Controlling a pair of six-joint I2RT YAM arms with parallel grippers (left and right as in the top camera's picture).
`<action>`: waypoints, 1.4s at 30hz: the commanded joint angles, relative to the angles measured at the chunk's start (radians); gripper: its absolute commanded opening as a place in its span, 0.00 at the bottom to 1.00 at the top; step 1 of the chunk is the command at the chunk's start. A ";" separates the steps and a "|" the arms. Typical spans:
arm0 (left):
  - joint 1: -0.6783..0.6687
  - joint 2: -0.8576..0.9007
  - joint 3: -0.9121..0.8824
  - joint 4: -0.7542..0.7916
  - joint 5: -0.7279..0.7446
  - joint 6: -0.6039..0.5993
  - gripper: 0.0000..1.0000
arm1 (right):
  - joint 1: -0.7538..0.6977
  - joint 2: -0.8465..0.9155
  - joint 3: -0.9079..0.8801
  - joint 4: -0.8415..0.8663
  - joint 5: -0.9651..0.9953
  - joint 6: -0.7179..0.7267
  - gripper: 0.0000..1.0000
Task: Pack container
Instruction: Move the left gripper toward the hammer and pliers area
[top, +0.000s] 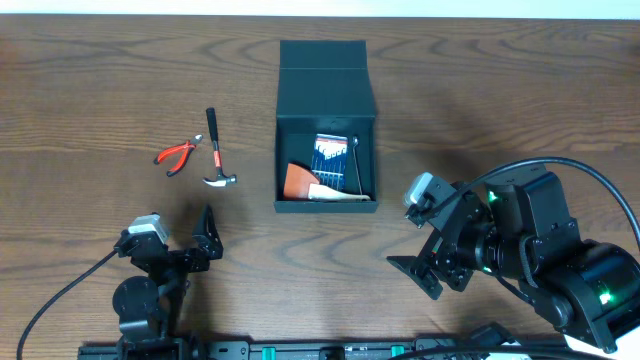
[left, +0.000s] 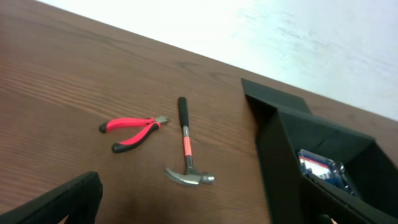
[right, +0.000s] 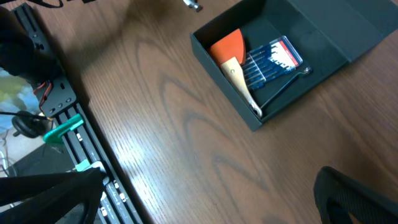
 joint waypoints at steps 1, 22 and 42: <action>0.003 0.019 -0.004 -0.014 0.081 -0.051 0.98 | -0.006 0.000 -0.007 -0.001 0.000 0.018 0.99; -0.019 0.996 0.632 -0.159 -0.233 0.131 0.99 | -0.006 0.000 -0.007 -0.001 0.000 0.018 0.99; -0.119 1.399 0.708 0.014 -0.068 0.242 0.98 | -0.006 0.000 -0.007 -0.001 0.000 0.018 0.99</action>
